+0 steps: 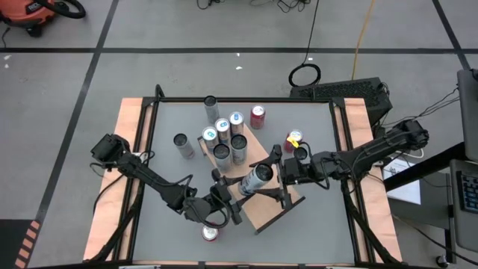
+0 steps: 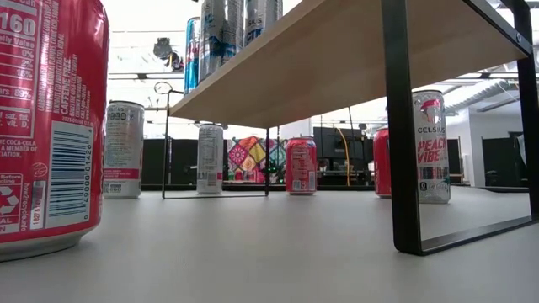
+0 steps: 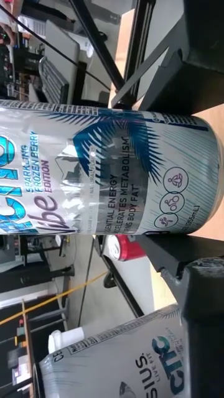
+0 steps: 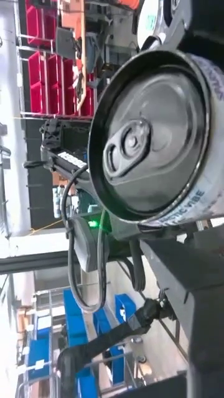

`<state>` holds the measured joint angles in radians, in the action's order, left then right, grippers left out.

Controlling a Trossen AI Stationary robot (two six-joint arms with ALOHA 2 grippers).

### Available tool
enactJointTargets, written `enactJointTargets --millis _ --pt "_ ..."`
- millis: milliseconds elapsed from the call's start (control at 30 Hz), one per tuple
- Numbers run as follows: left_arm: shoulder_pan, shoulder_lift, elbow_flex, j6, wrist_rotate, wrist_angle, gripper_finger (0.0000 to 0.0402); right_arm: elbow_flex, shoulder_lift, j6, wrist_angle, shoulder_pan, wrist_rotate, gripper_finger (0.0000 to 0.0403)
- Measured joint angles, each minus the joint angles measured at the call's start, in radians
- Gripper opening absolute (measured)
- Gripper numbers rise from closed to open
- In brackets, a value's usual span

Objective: Place canned beverage on shelf
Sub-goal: Put the white soda can on the shelf aligned with the other white soda cans

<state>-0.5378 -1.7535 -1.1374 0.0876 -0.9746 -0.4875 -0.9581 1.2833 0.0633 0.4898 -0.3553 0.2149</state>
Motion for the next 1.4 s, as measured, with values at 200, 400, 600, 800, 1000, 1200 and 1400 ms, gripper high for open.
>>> enactJointTargets --millis 200,400,600,800,1000,1200,1400 --pt "-0.001 -0.004 0.000 0.001 -0.003 -0.001 0.0247 0.000 0.004 0.000 0.000 0.000 0.006 0.0270" --pt "0.000 -0.004 0.000 0.002 -0.003 -0.001 0.0247 0.000 -0.011 0.020 -0.035 0.000 0.045 0.0224" --pt "-0.001 -0.005 0.000 0.009 0.016 0.000 0.0264 0.000 -0.017 0.026 -0.053 0.000 0.044 0.0233" --pt "-0.024 -0.004 -0.001 0.007 0.040 -0.007 0.0337 0.003 -0.026 -0.004 -0.119 -0.001 0.034 0.0230" --pt "-0.106 0.025 -0.001 0.012 0.060 0.021 0.0366 0.003 -0.081 -0.033 -0.199 0.007 -0.012 0.0228" --pt "-0.242 0.060 -0.001 0.068 0.097 0.152 0.0368 0.003 -0.155 -0.135 -0.331 0.064 -0.186 0.0227" --pt "-0.304 0.069 -0.001 0.293 0.091 0.406 0.0368 0.002 -0.189 -0.158 -0.375 0.188 -0.357 0.0230"
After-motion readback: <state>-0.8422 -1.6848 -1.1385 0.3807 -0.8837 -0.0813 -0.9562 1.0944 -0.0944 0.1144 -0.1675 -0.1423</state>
